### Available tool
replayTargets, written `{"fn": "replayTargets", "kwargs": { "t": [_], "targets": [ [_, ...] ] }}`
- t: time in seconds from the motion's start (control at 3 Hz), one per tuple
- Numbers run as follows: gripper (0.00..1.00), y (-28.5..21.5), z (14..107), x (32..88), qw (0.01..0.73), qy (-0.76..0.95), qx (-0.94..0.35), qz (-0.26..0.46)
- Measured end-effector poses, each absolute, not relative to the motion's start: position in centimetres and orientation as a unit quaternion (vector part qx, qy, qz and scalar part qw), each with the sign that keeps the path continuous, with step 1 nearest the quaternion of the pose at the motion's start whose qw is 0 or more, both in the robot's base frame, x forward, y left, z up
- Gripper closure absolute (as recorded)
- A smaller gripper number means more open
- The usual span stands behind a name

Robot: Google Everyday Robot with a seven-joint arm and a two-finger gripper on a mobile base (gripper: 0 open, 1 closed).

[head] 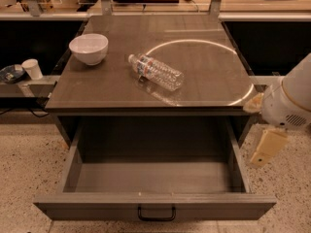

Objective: Close top drawer

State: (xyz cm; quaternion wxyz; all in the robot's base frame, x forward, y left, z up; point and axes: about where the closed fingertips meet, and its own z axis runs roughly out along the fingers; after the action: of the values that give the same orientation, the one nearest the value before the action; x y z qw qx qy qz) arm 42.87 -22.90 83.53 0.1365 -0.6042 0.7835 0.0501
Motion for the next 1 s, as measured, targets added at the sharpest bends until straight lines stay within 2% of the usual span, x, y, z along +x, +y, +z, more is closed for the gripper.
{"fn": "replayTargets", "kwargs": {
  "t": [0.67, 1.0],
  "targets": [
    [0.66, -20.5, 78.8, 39.5, 0.100, 0.770, -0.622, 0.106],
    [0.95, -17.4, 76.9, 35.5, 0.084, 0.764, -0.625, 0.138]
  ]
}}
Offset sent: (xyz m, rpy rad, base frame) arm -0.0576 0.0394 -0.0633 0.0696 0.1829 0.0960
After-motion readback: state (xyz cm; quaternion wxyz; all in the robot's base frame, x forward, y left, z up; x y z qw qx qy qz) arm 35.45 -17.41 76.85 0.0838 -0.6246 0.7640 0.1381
